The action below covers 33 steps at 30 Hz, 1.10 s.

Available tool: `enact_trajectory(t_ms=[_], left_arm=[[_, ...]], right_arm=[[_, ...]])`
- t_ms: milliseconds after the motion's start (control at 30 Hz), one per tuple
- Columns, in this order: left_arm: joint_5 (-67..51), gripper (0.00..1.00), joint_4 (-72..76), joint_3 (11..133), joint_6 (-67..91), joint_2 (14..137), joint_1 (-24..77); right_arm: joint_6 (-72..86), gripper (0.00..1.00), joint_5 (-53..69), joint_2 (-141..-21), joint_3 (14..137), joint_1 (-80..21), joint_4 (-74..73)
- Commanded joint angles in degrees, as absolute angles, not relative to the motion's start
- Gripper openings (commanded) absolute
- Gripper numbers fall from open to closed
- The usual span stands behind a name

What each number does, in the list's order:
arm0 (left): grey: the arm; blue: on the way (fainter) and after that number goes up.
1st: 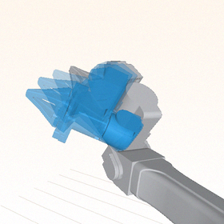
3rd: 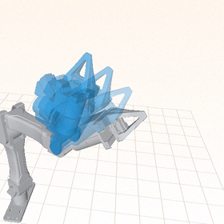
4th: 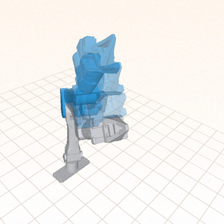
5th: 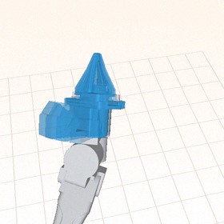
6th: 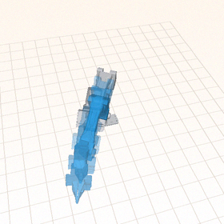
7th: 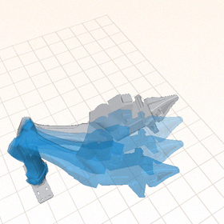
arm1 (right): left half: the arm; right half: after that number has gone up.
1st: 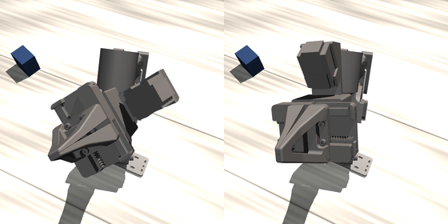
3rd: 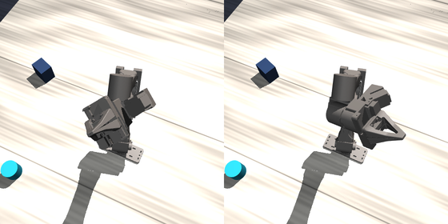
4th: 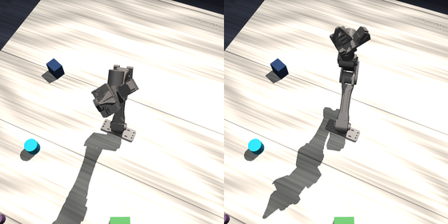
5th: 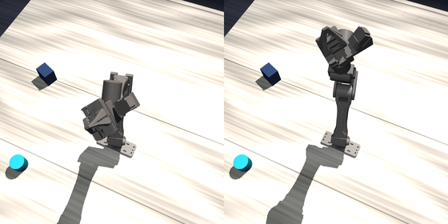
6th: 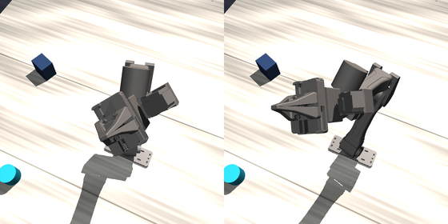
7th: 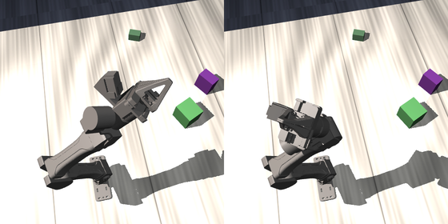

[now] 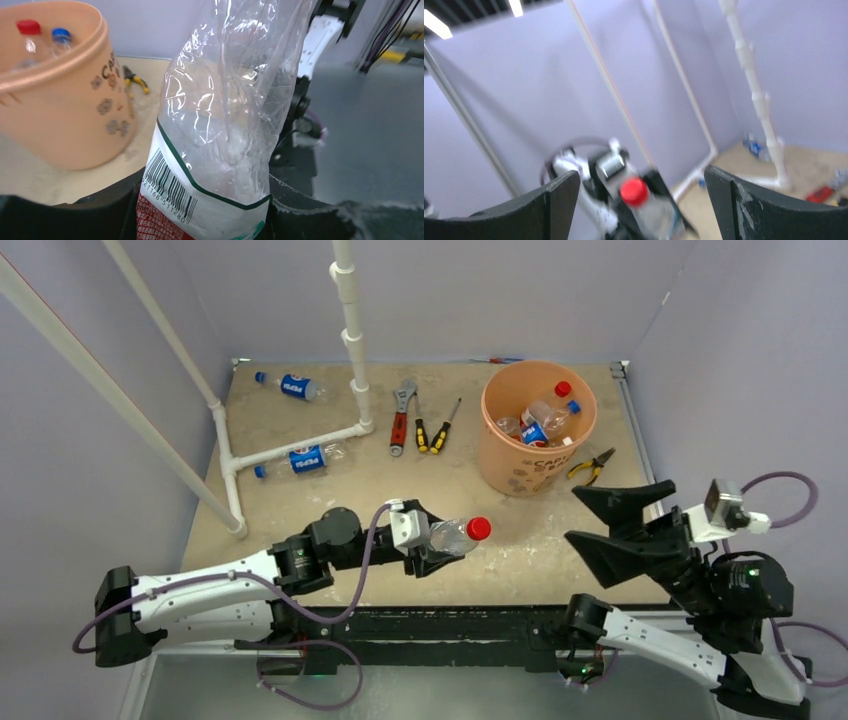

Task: Put the plastic bottles in the bin
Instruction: Place the plastic bottle in the trash bin.

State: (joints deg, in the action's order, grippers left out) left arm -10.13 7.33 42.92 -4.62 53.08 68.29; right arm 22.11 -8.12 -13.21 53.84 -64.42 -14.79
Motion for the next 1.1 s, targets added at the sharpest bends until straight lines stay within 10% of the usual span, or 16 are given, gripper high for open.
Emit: enact_trajectory(t_ms=[0, 1067], left_arm=[[-9.8, 0.34, 43.3, 32.3, 22.1, 54.3, 68.3], [-3.2, 0.27, 44.8, 27.3, 33.9, 56.0, 68.5]], right_arm=[[22.8, 0.99, -13.7, -17.1, 52.7, -65.1, -1.5], [22.3, 0.74, -9.5, -43.5, 53.3, -65.0, 6.3]])
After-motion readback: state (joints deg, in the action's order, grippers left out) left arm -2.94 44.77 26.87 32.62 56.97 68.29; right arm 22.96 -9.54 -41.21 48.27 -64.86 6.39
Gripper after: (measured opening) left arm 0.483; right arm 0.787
